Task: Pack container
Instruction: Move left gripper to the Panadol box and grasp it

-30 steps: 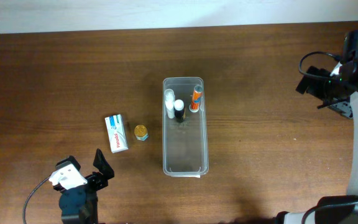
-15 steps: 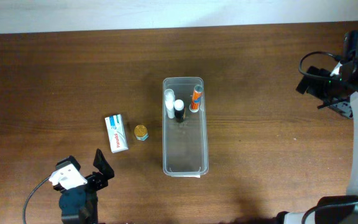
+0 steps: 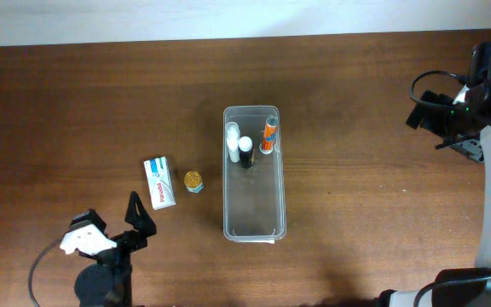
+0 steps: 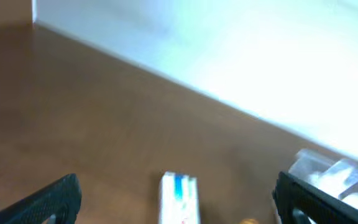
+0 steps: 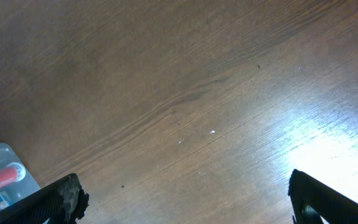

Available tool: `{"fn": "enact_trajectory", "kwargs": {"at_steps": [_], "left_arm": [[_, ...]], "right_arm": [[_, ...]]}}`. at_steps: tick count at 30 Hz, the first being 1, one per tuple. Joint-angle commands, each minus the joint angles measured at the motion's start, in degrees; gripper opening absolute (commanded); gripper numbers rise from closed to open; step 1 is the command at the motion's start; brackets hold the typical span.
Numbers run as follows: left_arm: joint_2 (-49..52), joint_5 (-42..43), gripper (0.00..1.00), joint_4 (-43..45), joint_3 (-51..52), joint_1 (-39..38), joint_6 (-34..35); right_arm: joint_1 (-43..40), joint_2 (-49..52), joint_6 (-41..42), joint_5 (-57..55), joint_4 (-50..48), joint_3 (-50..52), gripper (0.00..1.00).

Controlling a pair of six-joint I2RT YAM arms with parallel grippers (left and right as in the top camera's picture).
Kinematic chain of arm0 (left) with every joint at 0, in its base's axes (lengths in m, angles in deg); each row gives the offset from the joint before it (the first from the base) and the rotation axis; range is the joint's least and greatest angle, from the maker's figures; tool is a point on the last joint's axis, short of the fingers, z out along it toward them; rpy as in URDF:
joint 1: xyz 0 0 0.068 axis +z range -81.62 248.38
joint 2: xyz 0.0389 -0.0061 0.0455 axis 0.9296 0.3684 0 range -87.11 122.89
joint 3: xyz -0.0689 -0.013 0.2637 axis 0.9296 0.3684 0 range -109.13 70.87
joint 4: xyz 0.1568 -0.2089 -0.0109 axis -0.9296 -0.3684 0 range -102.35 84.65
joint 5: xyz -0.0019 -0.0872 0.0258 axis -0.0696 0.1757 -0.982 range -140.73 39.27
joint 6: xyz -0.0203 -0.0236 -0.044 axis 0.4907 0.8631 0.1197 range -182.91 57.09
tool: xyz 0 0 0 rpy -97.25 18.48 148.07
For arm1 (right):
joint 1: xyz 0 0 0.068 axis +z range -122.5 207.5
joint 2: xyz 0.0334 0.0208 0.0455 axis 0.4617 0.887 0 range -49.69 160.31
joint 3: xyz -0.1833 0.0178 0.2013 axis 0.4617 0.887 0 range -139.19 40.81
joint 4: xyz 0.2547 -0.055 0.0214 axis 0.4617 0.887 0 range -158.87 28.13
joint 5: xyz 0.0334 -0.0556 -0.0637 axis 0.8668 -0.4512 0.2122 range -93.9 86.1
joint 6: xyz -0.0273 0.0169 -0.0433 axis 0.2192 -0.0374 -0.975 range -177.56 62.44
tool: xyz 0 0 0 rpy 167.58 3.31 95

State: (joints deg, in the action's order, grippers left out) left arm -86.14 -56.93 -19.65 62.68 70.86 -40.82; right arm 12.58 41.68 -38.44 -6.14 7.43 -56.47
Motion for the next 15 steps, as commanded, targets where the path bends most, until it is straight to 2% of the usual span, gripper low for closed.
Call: {"fn": "enact_trajectory", "kwargs": {"at_steps": [1, 5, 9, 15], "left_arm": [[2.2, 2.3, 0.99, 1.2, -3.0, -0.2, 0.1], [11.6, -3.0, 0.99, -3.3, -12.3, -0.2, 0.1], [28.9, -5.4, 0.99, -9.1, -25.9, -0.2, -4.9], [58.6, -3.1, 0.99, -20.5, -47.6, -0.2, -8.4]], "right_arm": [[-0.1, 0.5, 0.0, 0.3, 0.0, 0.5, 0.98], [-0.1, 0.5, 0.0, 0.3, 0.0, 0.5, 0.98], [-0.1, 0.5, 0.0, 0.3, 0.0, 0.5, 0.99], [-0.1, 0.5, 0.0, 0.3, 0.0, 0.5, 0.98]]}}
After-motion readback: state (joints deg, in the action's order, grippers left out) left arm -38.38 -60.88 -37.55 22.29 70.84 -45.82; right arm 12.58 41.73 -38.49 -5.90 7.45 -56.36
